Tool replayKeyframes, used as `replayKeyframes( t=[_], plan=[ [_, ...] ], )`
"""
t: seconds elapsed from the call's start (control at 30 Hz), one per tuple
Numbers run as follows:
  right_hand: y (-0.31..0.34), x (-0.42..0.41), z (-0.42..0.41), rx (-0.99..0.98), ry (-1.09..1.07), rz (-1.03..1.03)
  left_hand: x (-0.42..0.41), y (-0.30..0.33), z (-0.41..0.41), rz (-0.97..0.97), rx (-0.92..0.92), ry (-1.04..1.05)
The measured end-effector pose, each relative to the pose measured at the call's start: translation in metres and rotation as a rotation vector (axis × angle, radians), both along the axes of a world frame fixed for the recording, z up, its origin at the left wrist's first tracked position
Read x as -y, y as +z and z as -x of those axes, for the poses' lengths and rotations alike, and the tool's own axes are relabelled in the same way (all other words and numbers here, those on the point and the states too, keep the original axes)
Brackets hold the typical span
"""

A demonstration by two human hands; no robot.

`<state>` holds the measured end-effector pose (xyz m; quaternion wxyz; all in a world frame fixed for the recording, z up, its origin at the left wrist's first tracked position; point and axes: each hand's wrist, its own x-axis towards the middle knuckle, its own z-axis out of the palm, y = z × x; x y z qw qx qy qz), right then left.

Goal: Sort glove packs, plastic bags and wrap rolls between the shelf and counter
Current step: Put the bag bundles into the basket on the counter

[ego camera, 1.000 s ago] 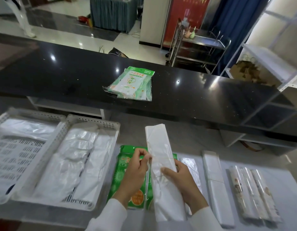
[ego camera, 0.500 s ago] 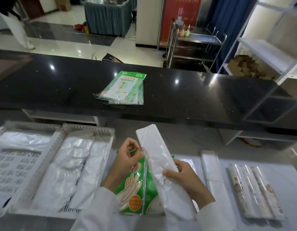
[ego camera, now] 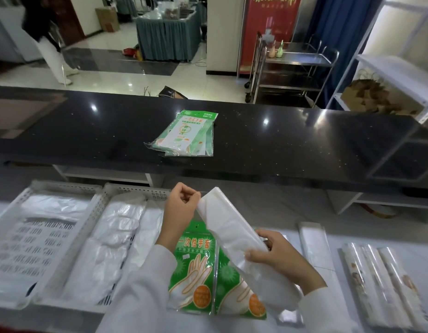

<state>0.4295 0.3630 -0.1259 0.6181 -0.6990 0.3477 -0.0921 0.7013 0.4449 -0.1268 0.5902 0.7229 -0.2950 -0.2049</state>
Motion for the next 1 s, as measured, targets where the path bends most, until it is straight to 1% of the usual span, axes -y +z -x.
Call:
replayKeyframes(
  t=[0.1, 0.17, 0.23, 0.47, 0.63, 0.8, 0.93, 1.0],
  plan=[
    [0.003, 0.004, -0.001, -0.015, 0.046, 0.046, 0.006, 0.002, -0.011, 0.01, -0.092, 0.088],
    [0.002, 0.005, -0.001, -0.037, 0.076, 0.085, 0.008, 0.005, -0.022, 0.051, -0.168, 0.12],
    [0.001, 0.005, -0.001, -0.038, 0.075, 0.096, 0.008, 0.012, -0.035, 0.054, -0.18, 0.116],
    [0.005, 0.014, 0.0, 0.053, 0.0, 0.049, 0.007, 0.045, -0.068, -0.013, -0.049, 0.006],
    [0.011, 0.021, -0.007, 0.135, -0.081, 0.029, 0.02, 0.067, -0.093, -0.051, 0.064, -0.003],
    [0.021, 0.033, -0.017, 0.212, -0.13, -0.006, 0.048, 0.083, -0.115, -0.064, 0.154, -0.006],
    [0.025, 0.045, -0.022, 0.228, -0.164, 0.0, 0.081, 0.097, -0.135, -0.115, 0.24, -0.023],
    [0.025, 0.051, -0.024, 0.228, -0.179, -0.001, 0.098, 0.101, -0.144, -0.146, 0.251, -0.028]
  ],
)
